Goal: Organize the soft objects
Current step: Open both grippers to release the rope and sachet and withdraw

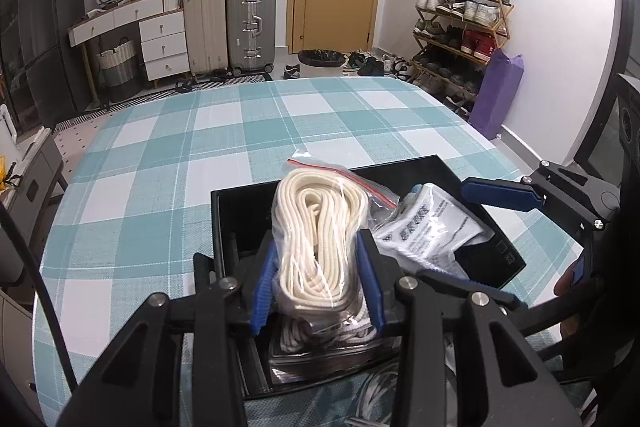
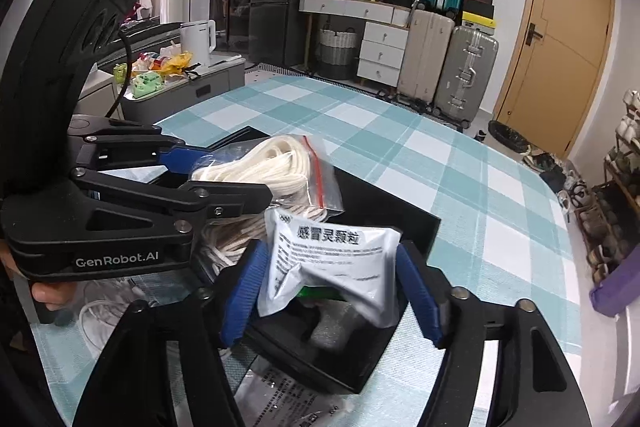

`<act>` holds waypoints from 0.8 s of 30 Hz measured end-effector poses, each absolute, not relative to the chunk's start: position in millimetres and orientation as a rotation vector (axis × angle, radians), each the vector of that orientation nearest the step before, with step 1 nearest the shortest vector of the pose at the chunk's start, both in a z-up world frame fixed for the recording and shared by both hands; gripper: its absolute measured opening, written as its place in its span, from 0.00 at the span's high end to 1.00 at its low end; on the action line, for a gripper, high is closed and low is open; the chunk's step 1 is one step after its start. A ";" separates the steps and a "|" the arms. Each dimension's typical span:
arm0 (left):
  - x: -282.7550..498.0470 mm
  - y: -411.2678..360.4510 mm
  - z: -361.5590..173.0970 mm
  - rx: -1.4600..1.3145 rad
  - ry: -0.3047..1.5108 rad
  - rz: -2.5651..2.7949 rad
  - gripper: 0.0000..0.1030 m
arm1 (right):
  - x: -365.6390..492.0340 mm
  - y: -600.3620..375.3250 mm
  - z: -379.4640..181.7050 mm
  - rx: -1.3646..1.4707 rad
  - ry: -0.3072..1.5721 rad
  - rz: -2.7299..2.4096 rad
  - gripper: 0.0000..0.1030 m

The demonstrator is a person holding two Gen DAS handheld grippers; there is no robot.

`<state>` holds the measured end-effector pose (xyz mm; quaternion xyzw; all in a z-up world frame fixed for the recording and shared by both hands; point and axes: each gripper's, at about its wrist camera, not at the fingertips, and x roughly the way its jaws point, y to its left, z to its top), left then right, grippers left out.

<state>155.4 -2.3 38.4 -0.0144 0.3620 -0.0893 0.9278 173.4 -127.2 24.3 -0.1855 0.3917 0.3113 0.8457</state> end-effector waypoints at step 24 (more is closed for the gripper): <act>87.4 15.8 60.1 -0.017 0.641 -0.123 0.00 | 128.5 -187.6 43.9 -0.262 0.847 0.532 0.01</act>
